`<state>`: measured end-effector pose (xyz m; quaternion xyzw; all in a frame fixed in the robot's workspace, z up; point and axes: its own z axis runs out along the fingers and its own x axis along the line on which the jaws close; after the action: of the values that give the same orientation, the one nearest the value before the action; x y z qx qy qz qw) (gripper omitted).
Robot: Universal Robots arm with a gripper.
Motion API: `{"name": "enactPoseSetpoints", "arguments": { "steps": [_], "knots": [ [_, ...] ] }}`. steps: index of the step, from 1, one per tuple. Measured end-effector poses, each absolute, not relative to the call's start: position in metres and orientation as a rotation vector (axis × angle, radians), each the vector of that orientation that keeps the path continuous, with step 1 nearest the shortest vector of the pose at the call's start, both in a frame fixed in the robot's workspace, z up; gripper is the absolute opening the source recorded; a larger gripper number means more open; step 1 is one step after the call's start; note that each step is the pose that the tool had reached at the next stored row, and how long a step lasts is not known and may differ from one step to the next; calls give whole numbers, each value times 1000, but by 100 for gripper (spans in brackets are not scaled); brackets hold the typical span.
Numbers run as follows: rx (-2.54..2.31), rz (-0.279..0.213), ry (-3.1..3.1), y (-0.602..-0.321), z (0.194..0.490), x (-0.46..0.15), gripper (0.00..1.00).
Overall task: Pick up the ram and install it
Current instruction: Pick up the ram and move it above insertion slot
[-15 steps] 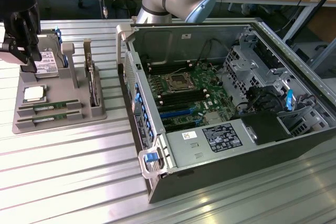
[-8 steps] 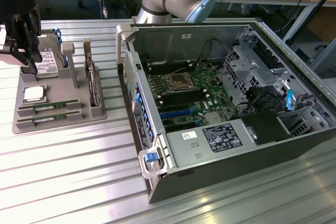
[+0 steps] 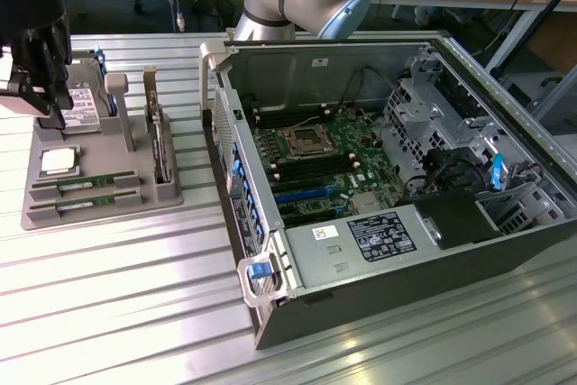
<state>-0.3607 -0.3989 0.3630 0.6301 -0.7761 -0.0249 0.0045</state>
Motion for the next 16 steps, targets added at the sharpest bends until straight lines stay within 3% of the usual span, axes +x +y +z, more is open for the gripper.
{"name": "enactPoseSetpoints", "arguments": {
  "steps": [16],
  "knots": [
    [1979, -78, -2427, -399, 351, -354, 36]
  ]
}}
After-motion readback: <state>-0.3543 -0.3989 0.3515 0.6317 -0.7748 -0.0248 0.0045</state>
